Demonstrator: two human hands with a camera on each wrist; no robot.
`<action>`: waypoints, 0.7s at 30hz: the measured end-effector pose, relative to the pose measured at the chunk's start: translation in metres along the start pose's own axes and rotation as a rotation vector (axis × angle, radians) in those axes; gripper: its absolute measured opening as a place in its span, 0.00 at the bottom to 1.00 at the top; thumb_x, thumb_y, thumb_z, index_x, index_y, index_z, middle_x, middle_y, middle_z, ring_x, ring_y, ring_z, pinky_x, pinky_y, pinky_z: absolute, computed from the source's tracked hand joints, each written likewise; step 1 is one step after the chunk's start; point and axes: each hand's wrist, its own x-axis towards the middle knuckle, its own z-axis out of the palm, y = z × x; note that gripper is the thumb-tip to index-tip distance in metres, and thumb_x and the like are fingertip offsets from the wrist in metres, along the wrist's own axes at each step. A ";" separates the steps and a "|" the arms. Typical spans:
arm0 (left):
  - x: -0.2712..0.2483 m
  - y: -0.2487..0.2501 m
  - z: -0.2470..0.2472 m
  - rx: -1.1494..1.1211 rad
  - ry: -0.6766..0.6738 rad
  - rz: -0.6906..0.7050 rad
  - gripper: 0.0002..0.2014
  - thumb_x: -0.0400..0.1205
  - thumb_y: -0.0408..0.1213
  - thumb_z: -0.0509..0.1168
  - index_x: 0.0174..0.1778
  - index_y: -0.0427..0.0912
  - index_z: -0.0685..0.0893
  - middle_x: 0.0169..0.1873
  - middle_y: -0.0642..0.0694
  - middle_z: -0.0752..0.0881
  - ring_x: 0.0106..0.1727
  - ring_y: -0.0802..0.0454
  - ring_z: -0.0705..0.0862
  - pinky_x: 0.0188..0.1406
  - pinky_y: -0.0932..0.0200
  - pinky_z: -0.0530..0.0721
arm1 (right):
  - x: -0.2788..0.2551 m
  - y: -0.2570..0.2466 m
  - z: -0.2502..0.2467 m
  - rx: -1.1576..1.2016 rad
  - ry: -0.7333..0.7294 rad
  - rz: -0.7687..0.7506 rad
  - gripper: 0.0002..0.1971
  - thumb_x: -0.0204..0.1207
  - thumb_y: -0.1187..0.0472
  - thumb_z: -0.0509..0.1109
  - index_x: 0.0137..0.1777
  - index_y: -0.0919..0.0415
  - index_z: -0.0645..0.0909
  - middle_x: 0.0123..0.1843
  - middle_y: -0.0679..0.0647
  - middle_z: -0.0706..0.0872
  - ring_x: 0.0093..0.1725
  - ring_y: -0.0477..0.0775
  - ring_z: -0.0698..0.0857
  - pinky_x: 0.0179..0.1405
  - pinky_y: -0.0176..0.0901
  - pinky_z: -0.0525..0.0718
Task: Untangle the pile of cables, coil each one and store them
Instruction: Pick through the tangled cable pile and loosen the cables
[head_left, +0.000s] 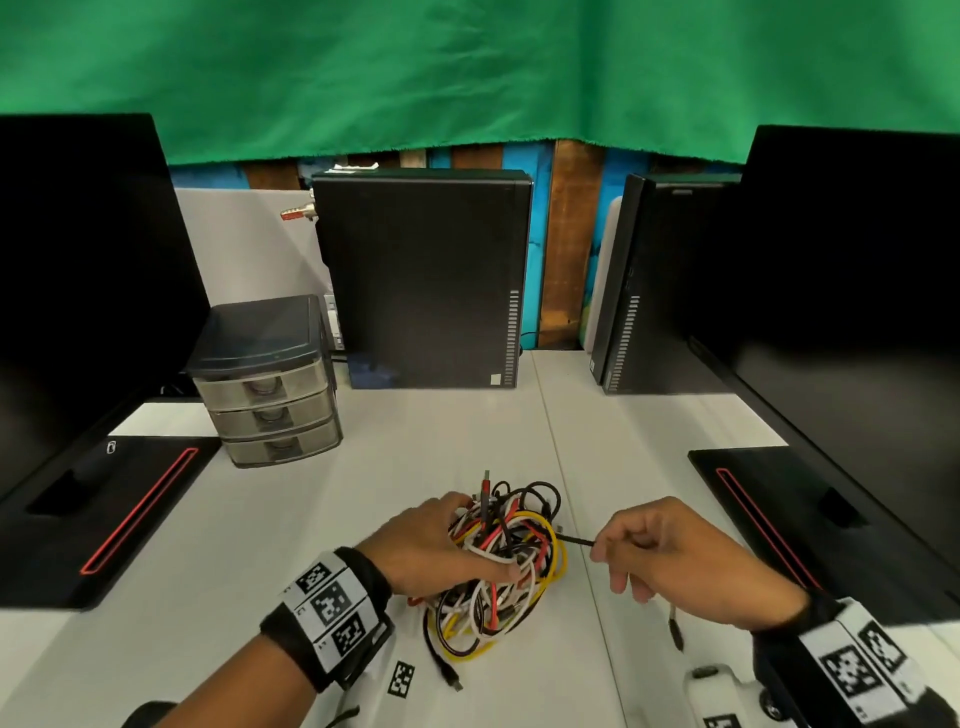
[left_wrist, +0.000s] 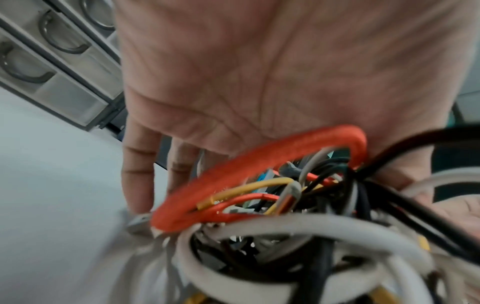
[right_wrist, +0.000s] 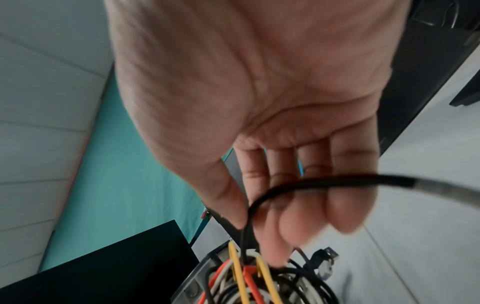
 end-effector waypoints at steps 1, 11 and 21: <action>0.002 -0.001 0.001 -0.003 0.008 -0.004 0.58 0.51 0.81 0.73 0.78 0.63 0.68 0.71 0.59 0.77 0.70 0.57 0.78 0.75 0.53 0.76 | 0.000 0.001 0.001 -0.005 -0.020 0.011 0.10 0.84 0.64 0.67 0.47 0.58 0.90 0.36 0.55 0.92 0.30 0.45 0.84 0.38 0.36 0.84; -0.006 0.013 0.024 0.242 0.134 0.086 0.48 0.66 0.76 0.64 0.82 0.63 0.59 0.79 0.53 0.69 0.81 0.47 0.63 0.79 0.44 0.65 | 0.007 0.000 0.049 -0.106 0.110 -0.206 0.14 0.82 0.49 0.72 0.36 0.51 0.89 0.31 0.43 0.88 0.30 0.39 0.82 0.33 0.34 0.78; -0.004 0.009 0.021 -0.048 -0.032 0.429 0.44 0.79 0.43 0.74 0.82 0.74 0.56 0.73 0.68 0.77 0.71 0.69 0.78 0.75 0.57 0.77 | 0.030 0.031 0.032 -0.283 0.247 -0.286 0.15 0.85 0.56 0.67 0.69 0.42 0.85 0.62 0.33 0.87 0.61 0.33 0.83 0.62 0.26 0.78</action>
